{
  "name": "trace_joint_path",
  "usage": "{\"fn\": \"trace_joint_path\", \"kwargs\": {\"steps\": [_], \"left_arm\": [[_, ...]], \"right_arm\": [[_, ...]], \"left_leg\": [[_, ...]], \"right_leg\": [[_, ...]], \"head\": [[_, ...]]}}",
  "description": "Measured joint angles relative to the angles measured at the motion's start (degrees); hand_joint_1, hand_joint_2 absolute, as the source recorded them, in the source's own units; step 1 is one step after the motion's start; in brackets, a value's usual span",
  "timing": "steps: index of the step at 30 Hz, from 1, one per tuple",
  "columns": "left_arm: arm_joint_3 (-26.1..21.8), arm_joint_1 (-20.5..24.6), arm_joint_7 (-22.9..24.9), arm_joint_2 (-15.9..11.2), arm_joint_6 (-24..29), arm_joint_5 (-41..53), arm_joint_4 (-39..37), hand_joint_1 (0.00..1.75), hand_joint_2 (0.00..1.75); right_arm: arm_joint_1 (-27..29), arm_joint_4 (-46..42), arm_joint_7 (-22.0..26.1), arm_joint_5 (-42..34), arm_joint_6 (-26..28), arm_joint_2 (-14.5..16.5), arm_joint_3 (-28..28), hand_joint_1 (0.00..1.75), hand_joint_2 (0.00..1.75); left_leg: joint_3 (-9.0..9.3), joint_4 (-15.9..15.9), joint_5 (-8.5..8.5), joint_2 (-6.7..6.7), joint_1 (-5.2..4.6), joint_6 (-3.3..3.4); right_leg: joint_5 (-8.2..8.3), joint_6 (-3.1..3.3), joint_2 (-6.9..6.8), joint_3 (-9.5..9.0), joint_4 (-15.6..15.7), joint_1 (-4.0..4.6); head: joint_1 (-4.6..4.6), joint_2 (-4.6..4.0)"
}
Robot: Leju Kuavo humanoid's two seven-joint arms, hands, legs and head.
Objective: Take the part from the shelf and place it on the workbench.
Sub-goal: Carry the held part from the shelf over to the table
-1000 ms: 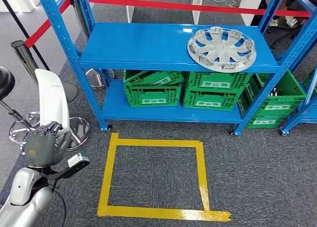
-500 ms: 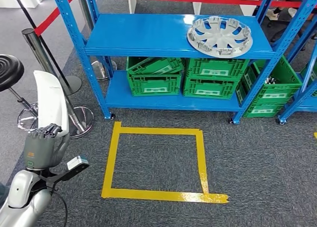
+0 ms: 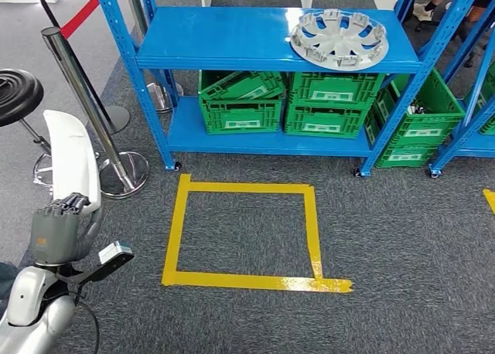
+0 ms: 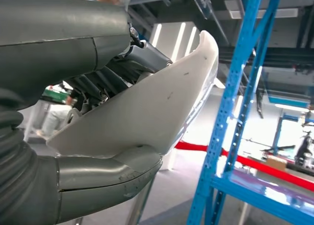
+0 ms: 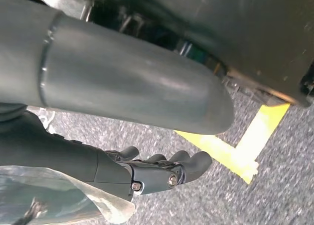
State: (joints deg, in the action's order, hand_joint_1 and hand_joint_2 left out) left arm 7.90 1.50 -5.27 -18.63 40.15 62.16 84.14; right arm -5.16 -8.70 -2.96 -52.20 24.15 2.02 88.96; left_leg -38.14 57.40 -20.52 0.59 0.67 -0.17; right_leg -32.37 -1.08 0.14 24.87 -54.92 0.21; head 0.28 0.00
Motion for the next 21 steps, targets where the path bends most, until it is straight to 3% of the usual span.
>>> {"fn": "trace_joint_path", "kwargs": {"steps": [2, 4, 6, 7, 8, 9, 11, 13, 15, 17, 19, 21], "left_arm": [[-0.5, -0.4, 0.1, -0.4, 0.0, -0.3, 0.3, 1.75, 1.75], [-1.0, -0.8, 0.1, -0.7, -0.1, -0.5, 0.5, 1.75, 1.75], [-1.3, -0.9, 0.0, -0.9, -0.2, -0.5, 0.6, 1.75, 1.75], [-1.3, -1.0, 0.0, -0.9, -0.2, -0.5, 0.6, 1.75, 1.75], [-1.4, -1.0, 0.0, -0.9, -0.3, -0.5, 0.7, 1.75, 1.75], [-1.4, -1.1, 0.0, -0.9, -0.4, -0.5, 0.7, 1.75, 1.75], [-1.4, -1.1, 0.0, -0.9, -0.6, -0.5, 0.9, 1.75, 1.75], [-1.5, -1.0, 0.0, -1.0, -0.8, -0.5, 1.2, 1.75, 1.75], [-1.5, -1.0, -0.1, -1.0, -1.0, -0.4, 1.4, 1.75, 1.75], [-1.5, -0.9, -0.2, -1.0, -1.1, -0.4, 1.4, 1.75, 1.75], [-1.4, -0.8, -0.2, -1.0, -1.3, -0.5, 1.4, 1.75, 1.75], [-1.4, -0.8, -0.3, -0.9, -1.5, -0.8, 1.4, 1.75, 1.75]], "right_arm": [[0.1, -0.1, 0.0, 0.0, 0.0, 0.1, 0.0, 0.0, 0.0], [0.1, -0.1, 0.0, 0.0, 0.1, 0.3, 0.0, 0.0, 0.0], [0.0, -0.1, -0.1, 0.1, 0.1, 0.4, 0.0, 0.0, 0.0], [0.0, -0.1, -0.1, 0.1, 0.1, 0.5, 0.0, 0.0, 0.0], [0.0, -0.1, -0.2, 0.1, 0.1, 0.5, 0.0, 0.0, 0.0], [0.0, -0.2, -0.3, 0.1, 0.1, 0.5, 0.0, 0.0, 0.0], [0.0, -0.2, -0.4, 0.1, 0.1, 0.6, 0.0, 0.0, 0.0], [-0.1, -0.2, -0.5, 0.1, 0.1, 0.8, 0.0, 0.0, 0.0], [-0.2, -0.2, -0.5, 0.1, 0.0, 0.9, 0.0, 0.0, 0.0], [-0.1, -0.1, -0.5, 0.0, 0.0, 0.9, 0.0, 0.0, 0.0], [-0.1, -0.1, -0.5, -0.2, 0.0, 1.0, 0.0, 0.0, 0.0], [-0.1, -0.2, -0.4, -0.5, 0.0, 1.0, 0.0, 0.0, 0.0]], "left_leg": [[-0.36, -0.1, -0.14, -0.1, 0.18, -0.63], [-1.38, 3.5, -4.53, -0.22, 0.29, -1.06], [-2.7, 11.1, -10.28, -0.26, 0.29, -1.3], [-2.98, 14.5, -11.67, -0.27, 0.29, -1.38], [-2.66, 16.3, -11.76, -0.27, 0.29, -1.4], [-1.46, 16.0, -10.78, -0.27, 0.27, -1.33], [3.2, 10.0, -8.48, -0.31, 0.21, -0.92], [7.31, 3.3, -8.26, -0.37, -0.05, -0.48], [8.24, 1.1, -8.69, -0.39, -0.39, -0.12], [7.68, 0.6, -8.01, -0.22, -0.22, 0.52], [6.68, 0.3, -6.89, 0.01, 0.14, 1.29], [5.29, 0.3, -5.71, 0.11, 0.21, 1.61]], "right_leg": [[1.06, 0.92, -0.22, 0.93, 0.2, -0.09], [2.4, 1.96, -0.51, 1.76, 0.4, -0.2], [3.5, 2.46, -0.66, 3.02, 0.1, 0.02], [3.95, 2.53, -0.71, 3.8, -0.1, 0.12], [4.33, 2.57, -0.76, 4.63, -0.5, 0.2], [4.61, 2.53, -0.77, 5.49, -0.9, 0.25], [4.96, 2.35, -0.75, 7.06, -2.1, 0.28], [5.32, 1.89, -0.71, 8.33, -3.1, 0.38], [6.0, 1.2, -0.7, 9.08, -3.4, 0.37], [5.95, 0.46, -0.58, 9.58, -3.7, 0.36], [2.7, -0.25, -0.36, 10.9, -6.4, 0.25], [-2.45, -0.86, -0.26, 12.92, -13.1, -0.13]], "head": [[0.03, 0.0], [-0.2, 0.0], [-0.46, 0.0], [-0.48, 0.0], [-0.49, 0.0], [-0.48, 0.0], [-0.49, 0.0], [-0.46, 0.0], [-0.45, 0.0], [-0.5, 0.0], [-0.26, 0.0], [0.02, 0.0]]}}
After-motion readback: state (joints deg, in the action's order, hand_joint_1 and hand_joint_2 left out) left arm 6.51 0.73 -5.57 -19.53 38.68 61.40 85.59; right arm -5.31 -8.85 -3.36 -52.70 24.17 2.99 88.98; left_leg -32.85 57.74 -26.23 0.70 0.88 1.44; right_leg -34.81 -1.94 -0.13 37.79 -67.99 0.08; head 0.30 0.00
